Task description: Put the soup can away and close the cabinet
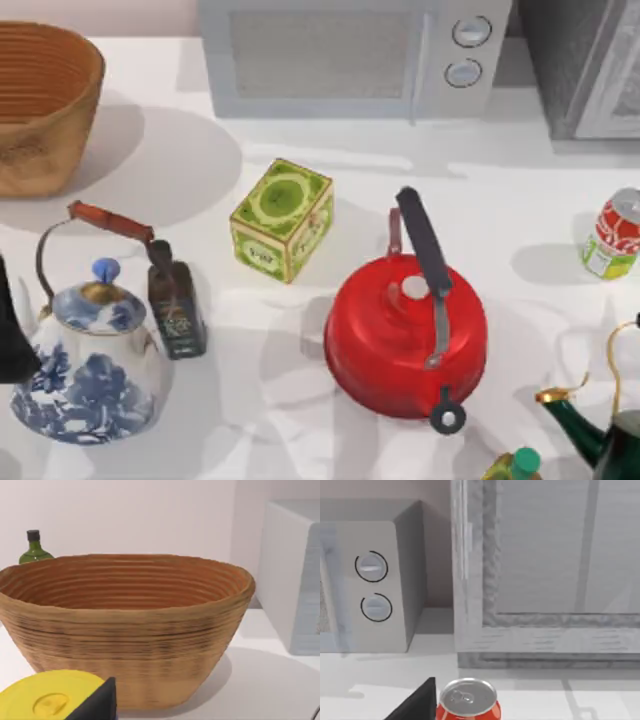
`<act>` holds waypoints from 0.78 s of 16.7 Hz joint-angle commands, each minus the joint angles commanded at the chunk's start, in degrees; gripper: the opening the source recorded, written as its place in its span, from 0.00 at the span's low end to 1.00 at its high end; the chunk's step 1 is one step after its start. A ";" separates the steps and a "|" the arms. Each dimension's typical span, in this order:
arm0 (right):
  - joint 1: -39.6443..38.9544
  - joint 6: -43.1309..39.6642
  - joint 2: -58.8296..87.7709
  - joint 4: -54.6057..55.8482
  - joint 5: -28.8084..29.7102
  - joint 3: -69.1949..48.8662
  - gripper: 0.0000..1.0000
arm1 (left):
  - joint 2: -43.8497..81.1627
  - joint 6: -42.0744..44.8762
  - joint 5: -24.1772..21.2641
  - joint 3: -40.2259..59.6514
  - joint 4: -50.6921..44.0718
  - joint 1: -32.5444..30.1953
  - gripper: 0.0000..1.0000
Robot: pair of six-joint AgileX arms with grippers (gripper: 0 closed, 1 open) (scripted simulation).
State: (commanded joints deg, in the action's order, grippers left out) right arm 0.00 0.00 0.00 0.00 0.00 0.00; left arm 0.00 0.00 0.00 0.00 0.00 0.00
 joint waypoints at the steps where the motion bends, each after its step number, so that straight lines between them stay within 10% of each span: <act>1: 0.00 0.00 0.00 0.00 0.00 -0.01 1.00 | 0.00 0.00 0.00 0.00 0.00 0.00 1.00; 13: -2.12 9.30 38.57 3.40 -2.36 -22.63 1.00 | 0.00 0.00 0.00 0.00 0.00 0.00 1.00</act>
State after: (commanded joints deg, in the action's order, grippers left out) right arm -2.12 9.30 38.57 3.40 -2.36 -22.63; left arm 0.00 0.00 0.00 0.00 0.00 0.00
